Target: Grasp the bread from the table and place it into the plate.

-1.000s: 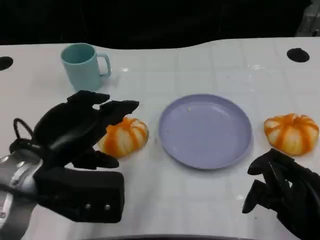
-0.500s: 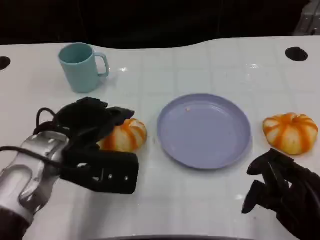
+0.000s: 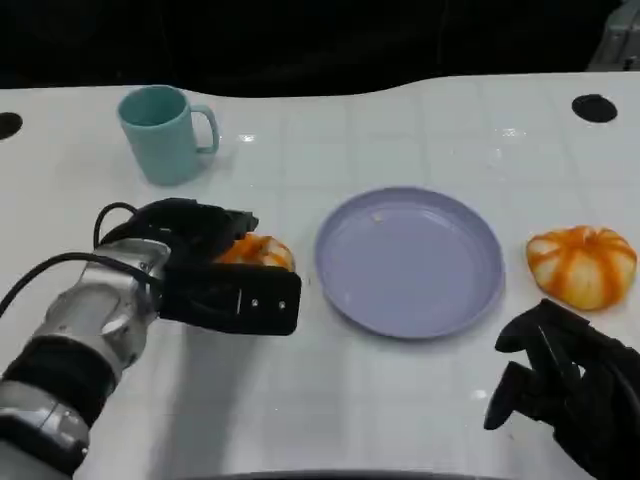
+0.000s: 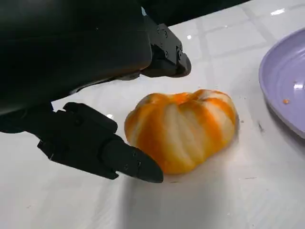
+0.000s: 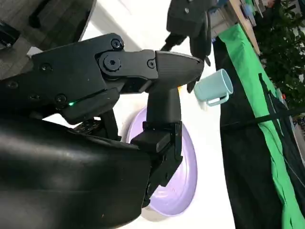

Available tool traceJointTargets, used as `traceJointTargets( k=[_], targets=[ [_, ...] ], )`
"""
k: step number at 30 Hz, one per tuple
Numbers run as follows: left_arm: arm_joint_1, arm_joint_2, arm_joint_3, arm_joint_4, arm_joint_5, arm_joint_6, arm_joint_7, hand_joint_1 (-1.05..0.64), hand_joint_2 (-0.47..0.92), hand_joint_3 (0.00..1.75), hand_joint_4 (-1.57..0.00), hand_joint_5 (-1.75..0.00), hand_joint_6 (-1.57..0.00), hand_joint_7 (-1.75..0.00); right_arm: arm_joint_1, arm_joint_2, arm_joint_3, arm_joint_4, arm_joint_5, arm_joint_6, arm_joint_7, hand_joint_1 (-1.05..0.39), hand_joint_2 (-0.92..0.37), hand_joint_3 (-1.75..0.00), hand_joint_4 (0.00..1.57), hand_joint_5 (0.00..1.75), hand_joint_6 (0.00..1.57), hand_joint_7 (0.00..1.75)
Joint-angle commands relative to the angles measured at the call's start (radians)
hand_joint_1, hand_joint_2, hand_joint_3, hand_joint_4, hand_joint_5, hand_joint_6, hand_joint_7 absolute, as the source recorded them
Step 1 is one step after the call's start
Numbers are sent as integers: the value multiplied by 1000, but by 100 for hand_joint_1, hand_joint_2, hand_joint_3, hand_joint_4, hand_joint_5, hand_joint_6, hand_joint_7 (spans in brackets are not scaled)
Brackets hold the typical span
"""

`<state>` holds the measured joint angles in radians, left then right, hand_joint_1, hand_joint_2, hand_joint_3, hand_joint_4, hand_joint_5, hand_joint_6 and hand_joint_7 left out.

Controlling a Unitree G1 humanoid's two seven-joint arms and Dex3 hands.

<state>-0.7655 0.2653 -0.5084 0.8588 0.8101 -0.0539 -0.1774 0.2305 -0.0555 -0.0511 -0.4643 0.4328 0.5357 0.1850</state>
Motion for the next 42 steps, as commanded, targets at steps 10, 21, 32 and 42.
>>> traceJointTargets(
  k=[10,21,32,42],
  targets=[
    [-98,-39,-6,238,-71,-99,49,-23,86,1,-31,-12,-37,-2,-7,-11,-11,7,7,-5,9,-44,-92,-39,62,175,50,161],
    [-120,-63,15,351,-127,-139,184,-23,92,14,-90,-65,-97,-3,-12,-14,-10,13,-3,-5,5,-44,-92,-39,62,175,49,161],
    [-109,-92,20,415,-136,-148,397,-21,92,37,-75,-174,-64,-159,-15,-5,-8,25,-7,-10,3,-43,-92,-40,63,175,49,161],
    [-109,-118,126,362,-257,-177,449,-15,73,75,-89,-175,-63,-175,-19,-12,-9,49,-17,-37,20,-44,-92,-39,64,175,50,161]
  ],
)
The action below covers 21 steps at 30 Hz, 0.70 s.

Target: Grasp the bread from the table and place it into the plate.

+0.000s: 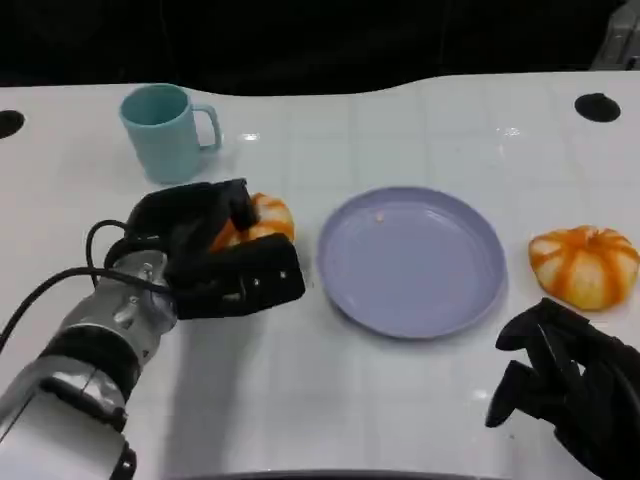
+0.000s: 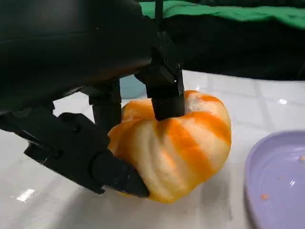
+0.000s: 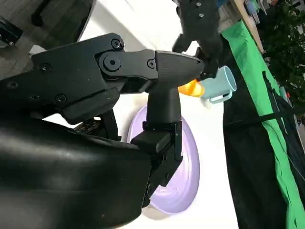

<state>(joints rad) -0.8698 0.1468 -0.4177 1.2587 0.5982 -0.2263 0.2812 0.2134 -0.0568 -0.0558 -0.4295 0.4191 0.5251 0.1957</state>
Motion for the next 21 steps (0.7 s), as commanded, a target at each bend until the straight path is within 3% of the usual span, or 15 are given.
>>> traceJointTargets(
  k=[1,5,10,19,21],
  targets=[
    [-8,1,38,-46,-50,-9,-15,-14,70,82,-90,-175,-64,-175,-2,-10,-6,16,-2,-27,10,-44,-92,-39,64,175,50,161],
    [-33,1,53,-91,-71,2,-72,-14,59,101,-92,-175,-68,-175,-2,-7,-5,15,-1,-24,4,-44,-92,-39,64,175,50,161],
    [-56,2,48,-148,-68,16,-121,-14,55,103,-92,-175,-68,-175,-2,-7,-5,13,-1,-21,2,-43,-92,-40,65,175,51,161],
    [-119,-10,22,-269,-53,58,-251,-17,58,95,-89,-175,-67,-175,1,-7,-6,9,7,-19,8,-44,-92,-40,64,175,51,161],
    [-148,-22,-5,-290,-33,59,-282,-21,64,72,-87,-175,-64,-175,2,-9,-2,3,2,-13,3,-45,-92,-39,64,175,50,161]
  ],
)
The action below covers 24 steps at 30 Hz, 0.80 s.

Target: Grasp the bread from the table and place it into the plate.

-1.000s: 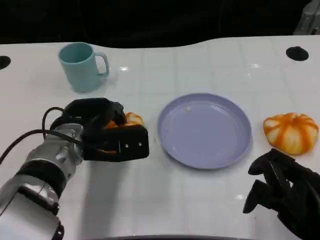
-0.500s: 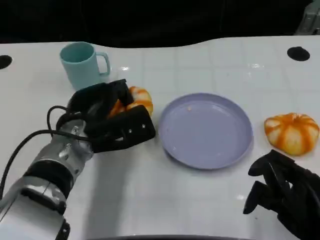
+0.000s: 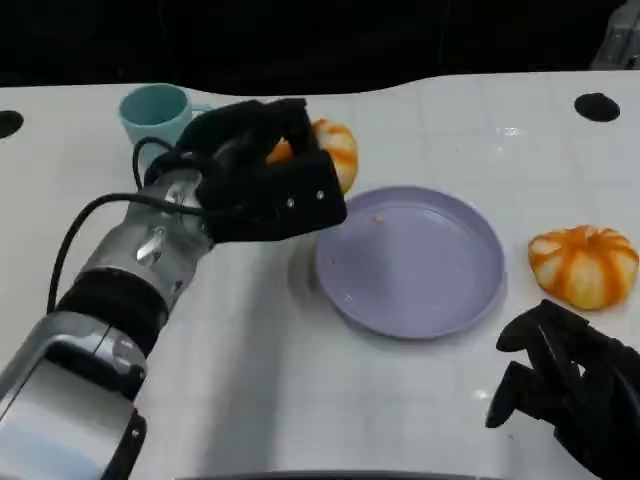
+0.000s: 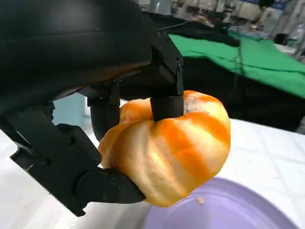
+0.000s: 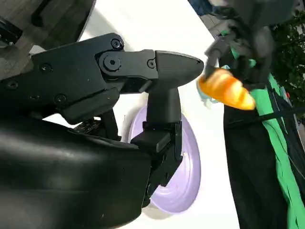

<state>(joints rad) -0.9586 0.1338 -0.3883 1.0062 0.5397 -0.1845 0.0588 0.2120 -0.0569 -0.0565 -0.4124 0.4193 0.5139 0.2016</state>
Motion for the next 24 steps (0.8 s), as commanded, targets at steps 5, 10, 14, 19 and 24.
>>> traceJointTargets(
  k=[5,10,14,19,24],
  targets=[
    [-91,-37,-65,-40,45,25,-106,-25,78,44,-72,-156,-69,-107,6,-7,4,-15,-2,-7,-5,-44,-92,-39,63,175,48,162],
    [-124,-74,-84,11,51,32,-129,-24,82,36,-85,-174,-73,-145,8,-6,7,-20,-1,-5,-9,-43,-92,-41,61,175,48,163],
    [-147,-118,-104,71,58,59,-136,-23,81,45,-79,-175,-85,-99,11,-9,9,-32,0,-1,-9,-44,-92,-41,61,175,47,163],
    [-164,-153,-119,124,67,72,-138,-23,84,39,-72,-168,-90,-45,14,-7,7,-38,6,5,-10,-44,-92,-41,61,175,47,163],
    [-162,-181,-122,161,70,76,-122,-22,90,26,-70,-159,-103,-17,16,-4,6,-39,9,3,-8,-44,-92,-41,61,175,47,162]
  ],
)
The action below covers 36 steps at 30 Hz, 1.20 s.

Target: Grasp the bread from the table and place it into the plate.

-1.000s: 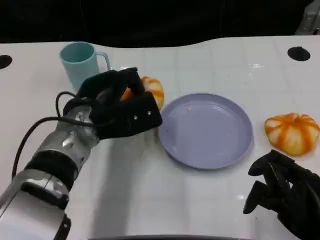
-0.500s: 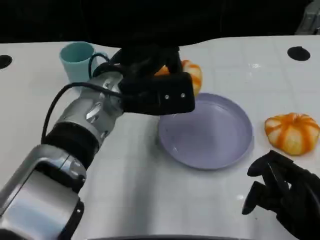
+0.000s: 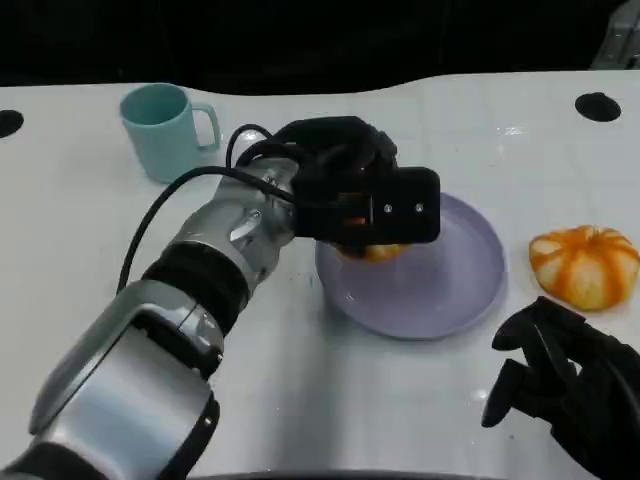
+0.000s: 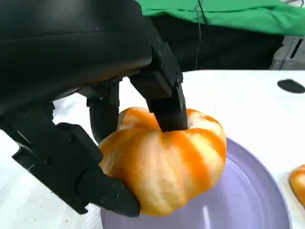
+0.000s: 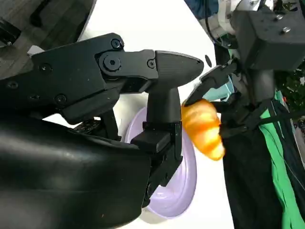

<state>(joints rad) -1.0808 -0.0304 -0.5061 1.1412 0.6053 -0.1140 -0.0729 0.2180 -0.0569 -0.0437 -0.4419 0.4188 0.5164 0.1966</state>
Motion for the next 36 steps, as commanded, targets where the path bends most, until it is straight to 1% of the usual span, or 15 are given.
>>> traceJointTargets(
  k=[1,4,6,11,14,15,17,20,21,22,24,28,30,31,36],
  targets=[
    [-40,-21,-4,32,6,6,12,-22,91,26,-70,-157,-106,-18,10,-4,-6,-9,11,0,-3,-44,-92,-41,61,175,47,162],
    [-34,-43,-14,59,19,6,31,-25,92,33,-73,-171,-108,-19,12,-2,-4,-13,10,1,-5,-43,-92,-41,61,175,47,162],
    [-34,-50,-16,70,19,4,40,-26,92,33,-70,-174,-96,-12,13,-2,-3,-12,9,-3,-2,-43,-92,-41,61,175,47,162],
    [-29,-69,-10,90,11,6,61,-25,92,32,-68,-175,-97,-12,14,-2,0,-12,5,-6,-4,-44,-92,-39,62,175,48,162],
    [-19,-86,12,101,-15,-4,58,-25,92,32,-76,-175,-107,-18,16,0,-1,-16,10,-2,-5,-44,-92,-39,61,175,47,161],
    [-16,-91,22,103,-26,-9,55,-22,86,29,-72,-171,-110,-22,17,-1,1,-17,6,-4,-4,-44,-92,-39,61,175,47,161],
    [-17,-96,36,107,-42,-10,40,-21,83,26,-67,-168,-105,-20,17,-4,2,-12,5,-14,4,-44,-92,-41,61,175,47,161],
    [-19,-97,47,104,-56,-13,16,-34,91,18,-55,-120,-76,-3,17,-1,-1,-9,9,-15,6,-45,-92,-41,61,175,47,162],
    [-19,-95,49,102,-58,-14,4,-37,92,17,-47,-110,-69,-2,16,-1,-2,-9,10,-14,5,-45,-92,-41,61,175,48,162],
    [-19,-93,50,101,-59,-14,-4,-42,92,18,-37,-90,-60,-2,16,-2,-2,-10,10,-13,5,-45,-92,-41,61,175,48,162],
    [-19,-91,51,99,-60,-15,-13,-46,92,19,-30,-70,-52,-2,16,-2,-2,-10,10,-12,5,-45,-92,-41,62,175,48,162],
    [-21,-85,61,89,-77,-15,-48,-46,92,19,-29,-64,-50,-2,15,-4,-2,-8,8,-16,8,-45,-92,-41,62,175,48,162],
    [-23,-73,75,69,-98,-19,-95,-60,92,31,-13,-52,-38,-1,11,-8,-5,-2,8,-19,13,-44,-92,-41,63,175,49,162],
    [-23,-65,75,57,-100,-22,-111,-62,92,33,-11,-51,-36,0,9,-8,-7,-2,8,-17,12,-44,-92,-41,63,175,49,161],
    [-12,-32,60,9,-86,-35,-146,-67,92,36,-9,-49,-36,-1,6,-4,-12,-2,12,-6,5,-44,-92,-40,63,175,49,161]
  ],
)
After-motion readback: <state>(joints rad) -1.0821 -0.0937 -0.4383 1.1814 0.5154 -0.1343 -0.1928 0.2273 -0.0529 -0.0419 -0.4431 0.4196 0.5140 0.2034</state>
